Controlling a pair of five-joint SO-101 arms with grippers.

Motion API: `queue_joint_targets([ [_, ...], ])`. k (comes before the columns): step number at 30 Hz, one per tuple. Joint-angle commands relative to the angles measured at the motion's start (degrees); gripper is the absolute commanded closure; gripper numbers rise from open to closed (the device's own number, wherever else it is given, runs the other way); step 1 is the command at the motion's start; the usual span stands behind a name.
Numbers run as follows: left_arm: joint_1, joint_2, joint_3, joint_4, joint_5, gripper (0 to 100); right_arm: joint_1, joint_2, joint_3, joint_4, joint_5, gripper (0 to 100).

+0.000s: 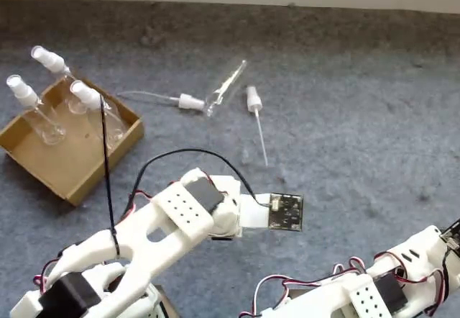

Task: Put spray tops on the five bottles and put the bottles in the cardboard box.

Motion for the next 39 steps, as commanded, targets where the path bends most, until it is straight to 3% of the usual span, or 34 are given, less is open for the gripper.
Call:
queue_joint_targets([
  [1,-7.2,0.0,-0.1,-0.7,0.4,93,0.7,-0.3,7.6,0.2,0.4,99.3],
  [20,-19.1,0.0,-9.9,-0.4,0.3,93,0.7,-0.3,7.6,0.2,0.5,99.3],
  [34,-22.4,0.0,-15.5,-0.2,0.4,93,0.3,-0.3,7.6,0.2,0.5,99.3],
  [39,-21.8,0.0,-22.7,9.1,0.2,93,0.2,-0.3,7.6,0.2,0.4,99.3],
])
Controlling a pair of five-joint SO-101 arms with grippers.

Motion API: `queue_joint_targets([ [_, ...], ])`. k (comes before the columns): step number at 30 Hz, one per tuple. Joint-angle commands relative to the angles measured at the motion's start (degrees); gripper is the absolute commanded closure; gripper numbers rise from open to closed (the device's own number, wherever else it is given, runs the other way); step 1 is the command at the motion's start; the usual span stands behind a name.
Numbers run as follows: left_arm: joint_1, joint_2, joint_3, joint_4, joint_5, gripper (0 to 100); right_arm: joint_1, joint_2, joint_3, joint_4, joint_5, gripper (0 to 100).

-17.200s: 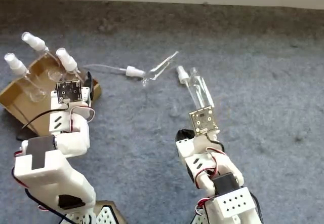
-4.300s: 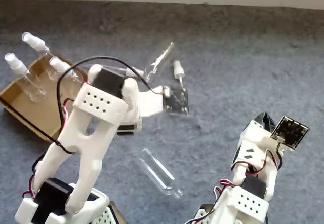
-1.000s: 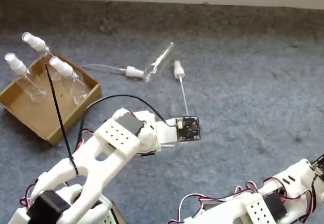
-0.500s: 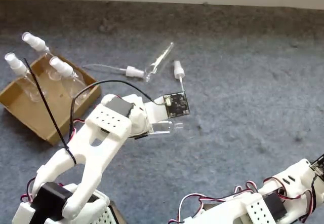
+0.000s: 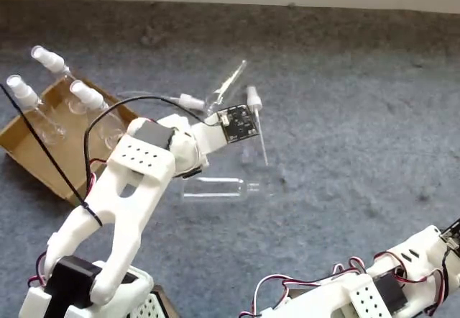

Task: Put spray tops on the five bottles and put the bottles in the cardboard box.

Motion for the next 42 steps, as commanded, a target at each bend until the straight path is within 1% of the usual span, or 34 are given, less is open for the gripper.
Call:
queue_joint_targets([
  [1,0.0,-1.0,-9.8,9.1,0.2,93,0.1,-0.3,7.6,0.2,0.4,99.3],
  [5,0.2,-0.6,-16.0,15.4,-0.2,93,0.1,-0.3,7.6,0.2,0.4,99.3],
  [8,1.4,-0.5,-18.3,20.7,-4.0,93,0.3,-0.3,7.6,0.2,0.5,99.3],
  [13,3.9,-0.5,-18.1,28.9,-12.0,93,0.6,-0.3,7.6,0.2,0.5,99.3],
  [17,4.1,-0.9,-14.1,31.7,-12.8,86,0.7,-0.3,7.7,0.2,0.5,99.3],
  [21,6.3,-1.0,-6.3,31.4,-12.9,83,0.6,-0.6,7.7,2.0,0.5,99.3],
  [24,6.6,-1.1,-3.5,25.6,-13.0,82,0.1,-0.6,7.6,4.9,0.5,99.3],
  [27,6.7,-1.1,-1.4,20.6,-14.3,82,0.1,-0.7,7.6,5.1,0.5,99.3],
  [29,7.8,-1.1,0.0,17.9,-14.2,80,0.1,-0.7,7.6,5.1,0.5,99.3],
  [31,8.7,-1.1,1.0,16.1,-13.5,77,0.1,-0.7,7.6,5.1,0.5,99.3],
  [34,11.0,-1.1,1.3,13.6,-10.4,74,0.7,-0.7,7.7,3.7,0.6,99.1],
  [39,13.2,-0.9,1.4,10.4,-8.7,74,4.7,-0.7,7.6,1.1,0.6,99.1],
  [42,13.3,-0.7,1.4,8.8,-8.1,74,5.2,-0.7,7.6,1.1,0.6,99.1],
])
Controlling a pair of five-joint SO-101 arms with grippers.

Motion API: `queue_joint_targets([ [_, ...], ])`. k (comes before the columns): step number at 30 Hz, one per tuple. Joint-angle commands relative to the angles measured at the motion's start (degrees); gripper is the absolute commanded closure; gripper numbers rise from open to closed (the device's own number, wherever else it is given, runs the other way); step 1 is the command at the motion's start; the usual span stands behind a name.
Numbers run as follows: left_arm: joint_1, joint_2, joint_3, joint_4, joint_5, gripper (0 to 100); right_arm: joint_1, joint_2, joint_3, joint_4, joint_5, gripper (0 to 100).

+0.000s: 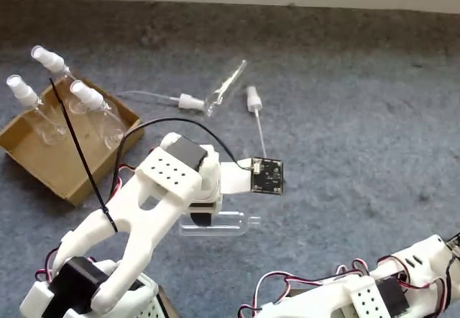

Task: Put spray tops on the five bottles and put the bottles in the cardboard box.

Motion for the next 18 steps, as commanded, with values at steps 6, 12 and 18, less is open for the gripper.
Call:
queue_joint_targets([
  [6,1.0,-0.6,-0.2,-3.3,1.4,74,0.6,-0.7,7.6,-1.7,0.6,99.1],
  [12,1.0,-0.8,-0.2,-2.9,4.6,74,0.7,-0.7,7.6,-1.6,0.6,99.1],
  [18,0.9,-0.9,-0.2,-2.9,6.0,74,0.6,-0.7,7.6,-1.5,0.6,99.1],
])
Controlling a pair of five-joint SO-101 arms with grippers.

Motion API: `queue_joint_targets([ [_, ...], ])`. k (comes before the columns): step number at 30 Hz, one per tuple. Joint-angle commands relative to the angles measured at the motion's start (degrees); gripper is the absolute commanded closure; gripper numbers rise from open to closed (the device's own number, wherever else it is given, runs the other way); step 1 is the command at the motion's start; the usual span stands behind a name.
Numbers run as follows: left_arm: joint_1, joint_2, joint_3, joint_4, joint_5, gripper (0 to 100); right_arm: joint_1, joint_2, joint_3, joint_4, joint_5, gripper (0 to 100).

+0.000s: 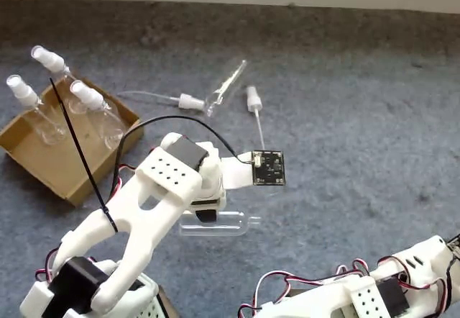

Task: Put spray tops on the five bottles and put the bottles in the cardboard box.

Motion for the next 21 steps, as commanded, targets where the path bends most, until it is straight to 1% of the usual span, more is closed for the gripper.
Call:
queue_joint_targets([
  [1,0.7,-0.9,-0.2,-0.4,1.0,74,0.3,-0.7,7.6,-1.1,0.6,99.1],
  [4,0.7,-0.6,-0.1,-0.4,0.8,74,0.6,-0.4,7.6,-1.0,0.6,99.1],
  [8,2.2,-1.0,1.1,-0.8,-3.0,74,0.8,-0.4,7.7,-0.3,0.6,99.1],
  [12,5.2,-0.7,1.2,-0.4,0.8,74,0.3,-0.6,7.5,3.1,0.6,99.1],
  [15,7.5,-0.7,2.6,-1.1,0.9,74,0.3,-0.6,7.5,3.1,0.6,99.1],
  [17,9.1,-0.4,4.2,-4.7,0.9,74,0.3,-0.7,7.5,3.1,0.6,99.1],
  [21,11.1,-0.5,11.2,-14.3,0.9,74,0.3,-0.7,7.5,3.1,0.6,99.1],
])
